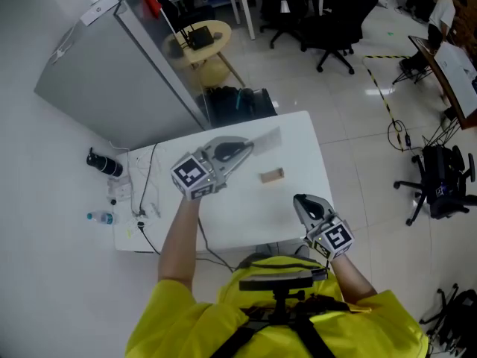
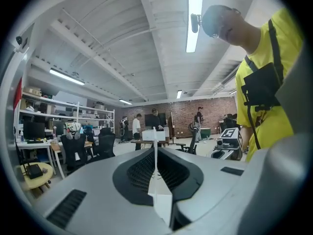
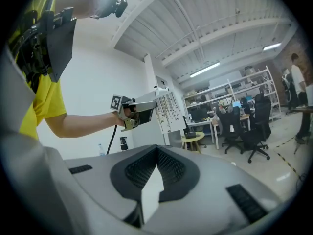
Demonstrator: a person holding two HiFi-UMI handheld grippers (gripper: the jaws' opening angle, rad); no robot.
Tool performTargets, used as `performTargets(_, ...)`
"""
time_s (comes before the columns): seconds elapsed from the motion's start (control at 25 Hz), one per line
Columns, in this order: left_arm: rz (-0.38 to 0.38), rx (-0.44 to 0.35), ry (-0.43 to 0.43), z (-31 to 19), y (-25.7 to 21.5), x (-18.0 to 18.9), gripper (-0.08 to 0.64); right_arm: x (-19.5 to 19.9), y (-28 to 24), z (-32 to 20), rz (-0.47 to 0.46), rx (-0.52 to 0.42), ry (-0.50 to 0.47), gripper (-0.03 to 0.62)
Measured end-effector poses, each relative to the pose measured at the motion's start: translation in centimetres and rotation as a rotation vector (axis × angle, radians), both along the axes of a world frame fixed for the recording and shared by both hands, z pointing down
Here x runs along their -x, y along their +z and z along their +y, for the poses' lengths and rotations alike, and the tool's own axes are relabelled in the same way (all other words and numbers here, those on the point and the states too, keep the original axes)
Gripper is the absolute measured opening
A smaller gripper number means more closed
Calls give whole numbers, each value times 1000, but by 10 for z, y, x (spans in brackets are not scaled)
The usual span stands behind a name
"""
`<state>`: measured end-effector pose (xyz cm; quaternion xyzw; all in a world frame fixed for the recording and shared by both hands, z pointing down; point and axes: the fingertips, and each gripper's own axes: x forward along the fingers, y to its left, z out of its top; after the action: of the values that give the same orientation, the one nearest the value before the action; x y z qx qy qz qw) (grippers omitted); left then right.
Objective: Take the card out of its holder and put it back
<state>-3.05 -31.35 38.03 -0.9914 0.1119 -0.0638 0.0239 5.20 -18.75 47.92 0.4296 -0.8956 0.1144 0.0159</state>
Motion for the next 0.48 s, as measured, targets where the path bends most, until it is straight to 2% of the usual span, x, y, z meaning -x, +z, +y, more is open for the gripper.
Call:
performTargets(0.28, 0, -12, 4, 5, -5, -2, 17, -5, 3, 8, -8, 11, 4, 6)
performTargets(0.48, -6, 6, -1, 3, 5, -1, 17, -6, 6, 9, -12, 19, 10, 6)
